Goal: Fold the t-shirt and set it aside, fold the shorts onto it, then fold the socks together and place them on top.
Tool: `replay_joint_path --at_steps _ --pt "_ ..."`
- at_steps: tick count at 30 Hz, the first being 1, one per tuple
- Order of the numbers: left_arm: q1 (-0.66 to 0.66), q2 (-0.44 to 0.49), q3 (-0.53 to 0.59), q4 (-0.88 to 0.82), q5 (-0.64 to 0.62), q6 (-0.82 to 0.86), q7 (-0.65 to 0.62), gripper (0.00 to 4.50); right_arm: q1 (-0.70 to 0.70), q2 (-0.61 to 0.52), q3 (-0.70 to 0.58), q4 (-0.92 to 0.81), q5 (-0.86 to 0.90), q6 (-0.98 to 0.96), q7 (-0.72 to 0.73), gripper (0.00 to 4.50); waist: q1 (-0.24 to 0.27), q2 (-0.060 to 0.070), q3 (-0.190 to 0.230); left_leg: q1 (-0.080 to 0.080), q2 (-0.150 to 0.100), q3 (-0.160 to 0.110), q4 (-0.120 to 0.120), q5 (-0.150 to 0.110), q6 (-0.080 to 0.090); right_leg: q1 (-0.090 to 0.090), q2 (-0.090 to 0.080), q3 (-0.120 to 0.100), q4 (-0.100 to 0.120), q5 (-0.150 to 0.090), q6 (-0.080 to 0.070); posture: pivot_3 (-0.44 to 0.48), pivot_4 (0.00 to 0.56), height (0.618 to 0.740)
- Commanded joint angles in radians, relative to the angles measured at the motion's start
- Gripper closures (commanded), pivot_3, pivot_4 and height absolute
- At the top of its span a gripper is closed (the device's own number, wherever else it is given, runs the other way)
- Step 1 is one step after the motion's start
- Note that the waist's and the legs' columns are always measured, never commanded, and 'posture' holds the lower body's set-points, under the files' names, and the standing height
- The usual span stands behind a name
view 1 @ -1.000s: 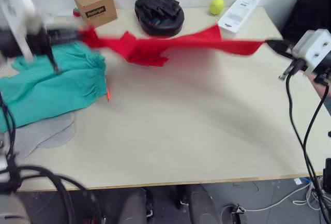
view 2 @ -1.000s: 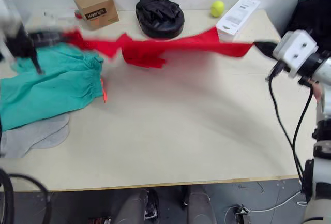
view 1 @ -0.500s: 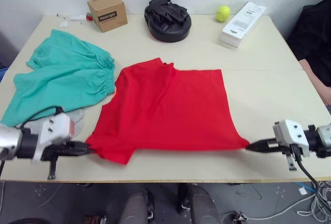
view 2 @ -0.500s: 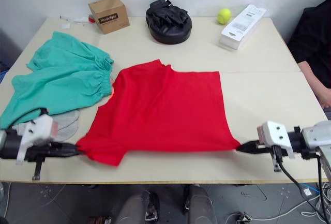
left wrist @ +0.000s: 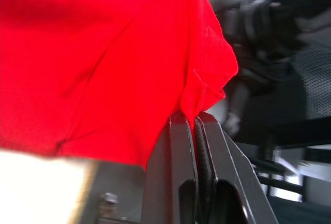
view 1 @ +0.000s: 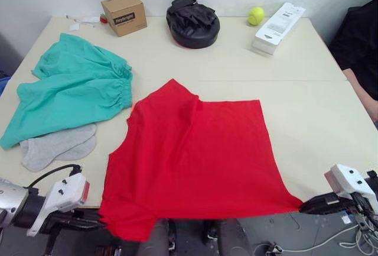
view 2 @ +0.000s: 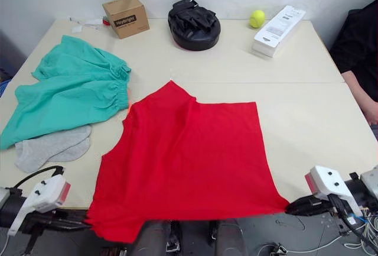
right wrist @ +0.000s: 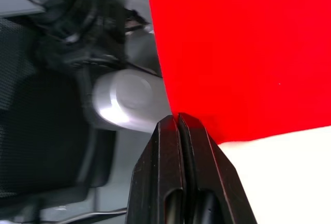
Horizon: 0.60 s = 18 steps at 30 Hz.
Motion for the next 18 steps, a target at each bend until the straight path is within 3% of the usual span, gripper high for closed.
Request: replay_joint_path --at_steps 1,7,10,14,18 --pt "-0.057 0.029 0.032 0.017 -0.028 0.015 -0.009 4.5 -0.029 0.003 -0.054 -0.031 0.045 0.068 0.05 4.47 0.0 0.0 0.0 0.0 0.0 -0.001 0.0 0.0 0.0 0.001 0.0 -0.001 0.0 0.0 0.0 0.0 0.15 0.74" --pt "-0.344 0.078 -0.049 0.162 -0.14 0.16 0.032 4.5 -0.189 0.02 -0.01 0.025 0.086 0.213 0.041 4.47 0.002 0.001 0.0 0.0 0.0 -0.004 0.0 0.0 0.0 0.002 0.0 -0.003 -0.002 0.0 0.0 0.0 0.15 0.74" --pt "-0.538 0.095 -0.15 0.266 -0.217 0.282 0.033 4.5 -0.348 0.029 0.077 0.108 0.109 0.336 0.065 4.47 -0.002 0.001 0.0 -0.001 0.0 -0.004 0.0 0.0 0.0 0.003 0.0 -0.004 -0.002 0.0 0.0 0.0 0.15 0.74" --pt "-0.756 0.036 -0.361 0.418 -0.094 0.252 0.116 4.5 -0.604 0.109 0.249 0.268 0.019 0.419 0.069 4.47 -0.006 0.002 0.0 0.0 0.0 -0.004 0.0 0.001 0.0 0.004 0.0 -0.005 -0.003 0.0 0.001 0.0 0.15 0.74" --pt "-0.827 -0.015 -0.475 0.522 0.023 0.193 0.2 4.5 -0.72 0.167 0.33 0.372 -0.057 0.425 0.068 4.47 -0.005 0.003 0.0 -0.001 -0.001 -0.003 0.0 0.001 -0.001 0.002 0.001 -0.005 -0.001 0.0 0.001 0.0 0.15 0.74"
